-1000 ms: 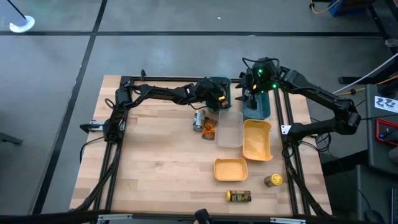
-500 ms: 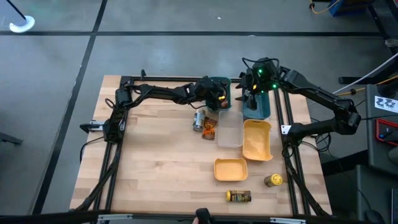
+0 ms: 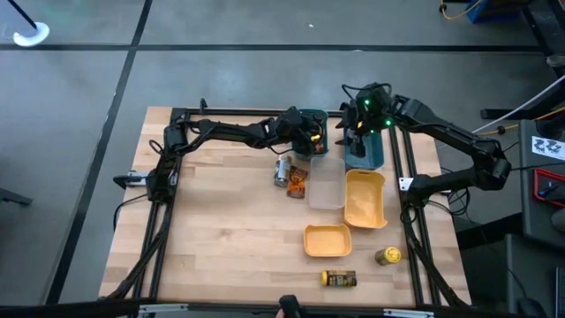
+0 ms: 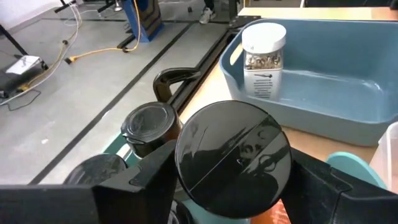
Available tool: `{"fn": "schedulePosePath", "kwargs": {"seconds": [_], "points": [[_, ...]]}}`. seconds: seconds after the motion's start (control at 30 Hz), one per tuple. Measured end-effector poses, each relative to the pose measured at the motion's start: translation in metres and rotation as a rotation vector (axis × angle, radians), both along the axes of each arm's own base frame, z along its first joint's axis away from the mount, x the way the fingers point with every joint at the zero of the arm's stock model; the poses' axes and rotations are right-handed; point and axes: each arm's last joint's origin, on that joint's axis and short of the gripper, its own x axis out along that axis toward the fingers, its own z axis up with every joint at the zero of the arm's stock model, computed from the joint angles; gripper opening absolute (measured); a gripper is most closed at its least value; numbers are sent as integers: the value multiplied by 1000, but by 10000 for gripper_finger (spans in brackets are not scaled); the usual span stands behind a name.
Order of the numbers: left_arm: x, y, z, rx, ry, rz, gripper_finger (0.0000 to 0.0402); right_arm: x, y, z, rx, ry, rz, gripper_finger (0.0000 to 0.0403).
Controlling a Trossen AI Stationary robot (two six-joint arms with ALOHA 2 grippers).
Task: Sort spices by type
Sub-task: Put the yellow seasoning into the green bin, then put the yellow seasoning into the big yellow bin
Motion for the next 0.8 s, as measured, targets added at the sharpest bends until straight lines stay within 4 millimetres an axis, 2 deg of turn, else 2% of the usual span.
{"fn": "schedulePosePath", "kwargs": {"seconds": [0.13, 0.4, 0.8], "points": [[0, 0, 0, -3, -5, 16, 231, 1, 0, -1, 2, 3, 0, 269], [-1, 2, 0, -9, -14, 55, 266, 1, -1, -1, 2, 4, 0, 269], [-1, 2, 1, -6, -13, 53, 265, 1, 0, -1, 5, 8, 0, 269]]}}
